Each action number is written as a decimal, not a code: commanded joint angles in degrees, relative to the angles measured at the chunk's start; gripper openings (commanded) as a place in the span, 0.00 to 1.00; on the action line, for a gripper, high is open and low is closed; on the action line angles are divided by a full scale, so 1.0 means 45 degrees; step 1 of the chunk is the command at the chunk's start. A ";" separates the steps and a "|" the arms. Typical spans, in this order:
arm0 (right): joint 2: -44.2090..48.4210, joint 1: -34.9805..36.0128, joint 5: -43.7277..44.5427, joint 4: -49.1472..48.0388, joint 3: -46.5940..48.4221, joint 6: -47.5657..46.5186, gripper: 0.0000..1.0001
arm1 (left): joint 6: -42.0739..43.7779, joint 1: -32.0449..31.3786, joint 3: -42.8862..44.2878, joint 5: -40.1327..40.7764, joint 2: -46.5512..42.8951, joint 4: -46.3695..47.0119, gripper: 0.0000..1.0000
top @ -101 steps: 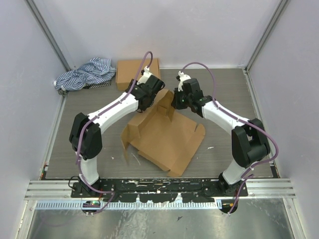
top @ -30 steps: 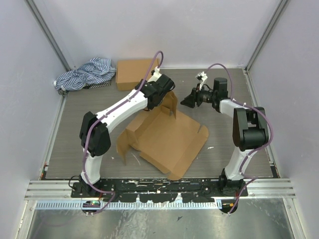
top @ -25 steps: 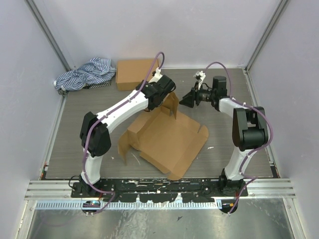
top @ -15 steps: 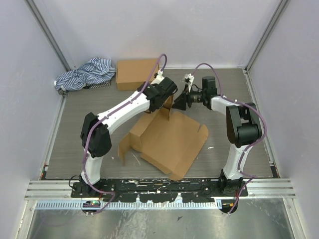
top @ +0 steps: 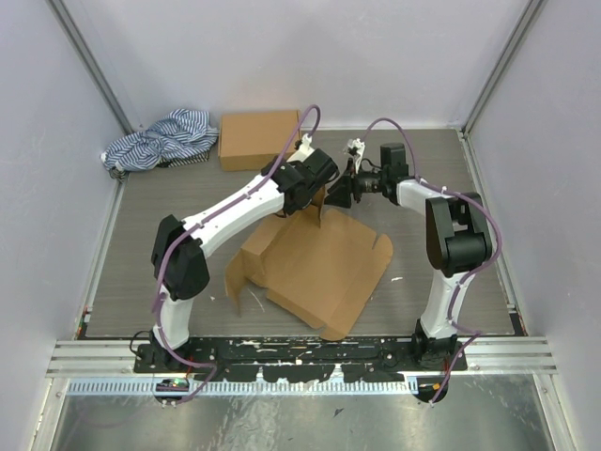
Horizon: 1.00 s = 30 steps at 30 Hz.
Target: Fold the paper box
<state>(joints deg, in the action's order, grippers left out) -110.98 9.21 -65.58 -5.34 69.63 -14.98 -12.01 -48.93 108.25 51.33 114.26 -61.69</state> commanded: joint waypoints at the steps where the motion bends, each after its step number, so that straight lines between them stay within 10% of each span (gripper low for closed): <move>1: -0.0103 0.0100 -0.0584 0.0210 0.0839 -0.0556 0.59 | 0.0126 -0.0135 0.0805 0.0314 -0.0728 -0.0320 0.50; 30: -0.0373 0.0447 -0.1066 0.2228 0.1959 -0.2298 0.59 | 0.0190 -0.0275 -0.1164 -0.1802 -0.1339 0.1371 0.50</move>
<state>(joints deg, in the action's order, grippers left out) -113.32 11.16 -68.88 5.32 75.13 -23.66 -10.74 -49.93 103.48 44.45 108.42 -56.77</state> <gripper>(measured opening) 0.591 0.498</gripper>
